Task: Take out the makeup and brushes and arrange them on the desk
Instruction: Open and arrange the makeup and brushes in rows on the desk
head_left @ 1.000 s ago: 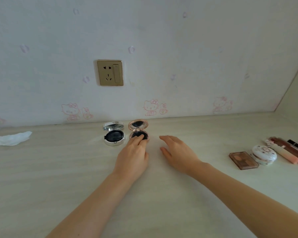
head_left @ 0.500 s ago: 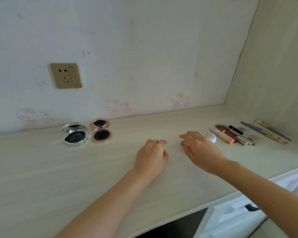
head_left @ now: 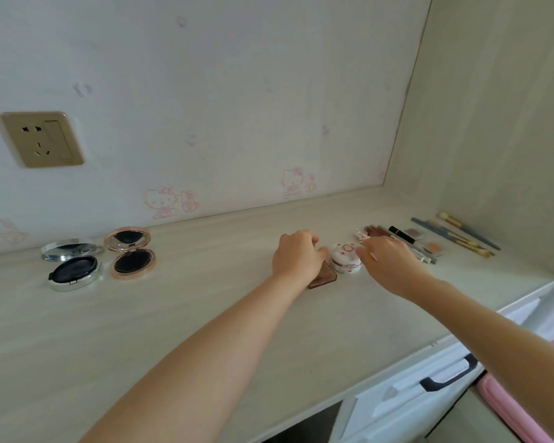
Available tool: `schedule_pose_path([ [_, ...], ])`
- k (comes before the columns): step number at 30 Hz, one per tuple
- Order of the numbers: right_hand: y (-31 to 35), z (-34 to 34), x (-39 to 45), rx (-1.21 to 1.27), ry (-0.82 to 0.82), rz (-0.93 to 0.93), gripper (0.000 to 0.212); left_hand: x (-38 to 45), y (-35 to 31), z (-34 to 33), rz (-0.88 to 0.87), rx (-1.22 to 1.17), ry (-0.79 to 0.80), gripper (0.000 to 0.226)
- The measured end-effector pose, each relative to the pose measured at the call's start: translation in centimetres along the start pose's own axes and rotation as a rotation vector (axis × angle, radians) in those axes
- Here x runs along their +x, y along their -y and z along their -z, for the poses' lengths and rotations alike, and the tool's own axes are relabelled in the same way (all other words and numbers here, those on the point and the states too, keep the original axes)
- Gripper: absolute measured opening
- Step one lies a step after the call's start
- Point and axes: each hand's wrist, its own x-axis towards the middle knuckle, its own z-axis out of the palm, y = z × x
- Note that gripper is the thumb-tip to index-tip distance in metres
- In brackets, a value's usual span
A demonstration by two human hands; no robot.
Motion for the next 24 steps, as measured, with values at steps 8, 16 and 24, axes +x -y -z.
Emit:
schedule_pose_path([
  [8,0.8,-0.6,0.9,0.0,0.152,-0.093,0.037,1.2,-1.6,-1.9,0.042,0.106,0.149,0.056],
  [16,1.4,-0.9,1.1,0.171,0.1,-0.248,0.028,0.7,-2.2,-2.6,0.099,-0.042,0.181,0.047],
  [24,0.3,-1.3,0.2,0.606,0.02,-0.341,0.026,-0.9,-3.0,-2.5,-0.074,-0.111,0.029,0.029],
])
